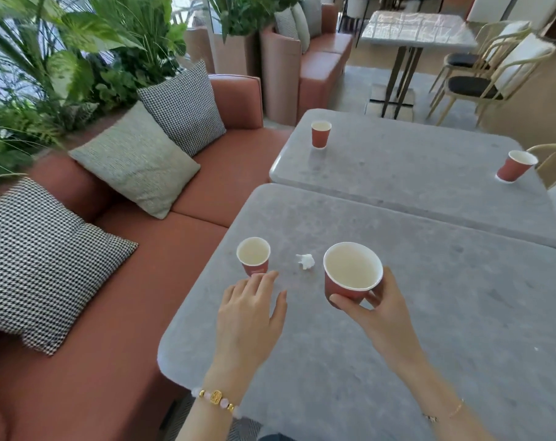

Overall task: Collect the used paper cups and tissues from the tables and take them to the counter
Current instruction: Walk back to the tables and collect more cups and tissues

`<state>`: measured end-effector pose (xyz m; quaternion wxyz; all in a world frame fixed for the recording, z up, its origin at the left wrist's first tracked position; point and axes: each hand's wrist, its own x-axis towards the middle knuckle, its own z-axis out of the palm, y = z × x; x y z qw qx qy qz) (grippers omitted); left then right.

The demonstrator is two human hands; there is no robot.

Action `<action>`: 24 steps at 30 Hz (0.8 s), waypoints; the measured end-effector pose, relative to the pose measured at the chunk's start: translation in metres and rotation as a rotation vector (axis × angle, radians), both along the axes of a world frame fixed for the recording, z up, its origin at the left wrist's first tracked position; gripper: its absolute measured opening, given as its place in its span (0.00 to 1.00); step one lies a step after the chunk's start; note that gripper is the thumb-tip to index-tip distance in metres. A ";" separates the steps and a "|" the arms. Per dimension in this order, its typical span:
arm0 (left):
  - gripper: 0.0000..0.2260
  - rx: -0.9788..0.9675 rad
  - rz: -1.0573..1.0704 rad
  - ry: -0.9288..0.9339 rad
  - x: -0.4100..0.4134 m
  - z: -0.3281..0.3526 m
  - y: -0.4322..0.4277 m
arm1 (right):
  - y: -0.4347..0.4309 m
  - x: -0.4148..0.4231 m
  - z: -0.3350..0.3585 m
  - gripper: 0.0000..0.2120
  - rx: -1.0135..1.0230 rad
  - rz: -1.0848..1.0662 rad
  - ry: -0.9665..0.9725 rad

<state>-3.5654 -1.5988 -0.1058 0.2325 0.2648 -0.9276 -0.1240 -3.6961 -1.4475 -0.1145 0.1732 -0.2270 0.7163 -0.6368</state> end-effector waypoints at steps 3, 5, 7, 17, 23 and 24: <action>0.13 0.096 0.006 -0.086 0.015 -0.014 -0.031 | -0.026 0.016 -0.004 0.28 0.018 -0.016 -0.009; 0.13 0.130 -0.009 -0.107 0.021 -0.024 -0.046 | -0.040 0.025 -0.007 0.28 0.028 -0.032 -0.025; 0.13 0.156 -0.030 -0.082 0.024 -0.034 -0.059 | -0.052 0.032 -0.010 0.28 0.041 -0.055 -0.043; 0.26 0.638 0.120 0.117 -0.001 -0.094 -0.105 | -0.075 0.040 -0.010 0.30 0.084 -0.141 -0.037; 0.40 0.920 0.101 0.215 -0.032 -0.114 -0.120 | -0.075 0.035 -0.013 0.29 0.085 -0.192 -0.058; 0.41 0.952 0.087 0.224 -0.036 -0.117 -0.121 | -0.074 0.035 -0.014 0.29 0.086 -0.198 -0.061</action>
